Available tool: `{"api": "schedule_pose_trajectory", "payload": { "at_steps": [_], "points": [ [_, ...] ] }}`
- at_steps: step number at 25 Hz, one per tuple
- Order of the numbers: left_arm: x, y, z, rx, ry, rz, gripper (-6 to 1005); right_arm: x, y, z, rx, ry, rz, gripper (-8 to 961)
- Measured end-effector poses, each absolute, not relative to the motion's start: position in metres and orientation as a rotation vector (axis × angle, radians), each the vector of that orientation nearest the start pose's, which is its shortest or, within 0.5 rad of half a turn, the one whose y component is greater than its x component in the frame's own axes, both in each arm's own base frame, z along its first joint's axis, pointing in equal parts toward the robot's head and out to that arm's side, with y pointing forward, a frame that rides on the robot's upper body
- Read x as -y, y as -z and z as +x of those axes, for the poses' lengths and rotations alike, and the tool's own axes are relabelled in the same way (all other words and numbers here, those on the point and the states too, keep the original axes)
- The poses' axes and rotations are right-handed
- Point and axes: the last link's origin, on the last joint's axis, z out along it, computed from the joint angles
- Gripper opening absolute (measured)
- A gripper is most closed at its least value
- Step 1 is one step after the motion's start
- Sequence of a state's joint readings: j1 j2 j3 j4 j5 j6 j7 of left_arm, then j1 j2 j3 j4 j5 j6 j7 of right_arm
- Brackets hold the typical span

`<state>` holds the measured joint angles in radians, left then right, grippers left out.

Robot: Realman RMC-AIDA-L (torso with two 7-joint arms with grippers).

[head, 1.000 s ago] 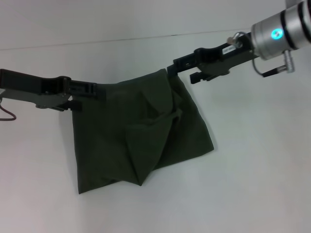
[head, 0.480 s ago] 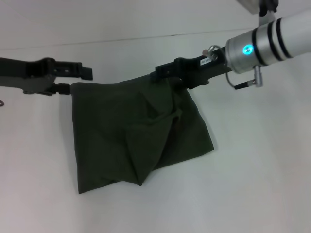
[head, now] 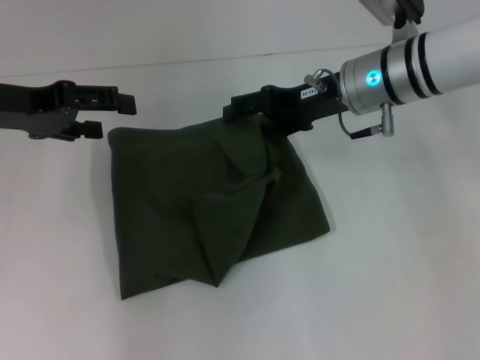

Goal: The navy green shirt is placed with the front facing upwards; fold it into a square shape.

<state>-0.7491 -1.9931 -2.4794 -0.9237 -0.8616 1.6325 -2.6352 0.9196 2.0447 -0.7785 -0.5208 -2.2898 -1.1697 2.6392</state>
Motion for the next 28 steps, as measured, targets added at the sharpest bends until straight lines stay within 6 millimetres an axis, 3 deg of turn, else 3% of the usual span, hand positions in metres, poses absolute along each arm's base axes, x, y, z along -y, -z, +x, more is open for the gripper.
{"api": "schedule_pose_trajectory", "payload": {
  "at_steps": [11, 22, 27, 28],
  "points": [
    [-0.396, -0.068, -0.203, 1.771, 0.463, -2.349, 950, -0.430, 0.037, 0.197, -1.876, -0.391, -2.169, 906],
    [-0.395, -0.067, -0.204, 1.769, 0.457, -2.354, 949, -0.429, 0.045, 0.188, -1.845, -0.416, -2.213, 906],
    [-0.395, -0.067, -0.204, 1.766, 0.457, -2.355, 949, -0.429, 0.042, 0.189, -1.845, -0.417, -2.209, 741],
    [-0.394, -0.067, -0.204, 1.768, 0.456, -2.355, 949, -0.429, 0.042, 0.190, -1.845, -0.416, -2.208, 662]
  ]
}}
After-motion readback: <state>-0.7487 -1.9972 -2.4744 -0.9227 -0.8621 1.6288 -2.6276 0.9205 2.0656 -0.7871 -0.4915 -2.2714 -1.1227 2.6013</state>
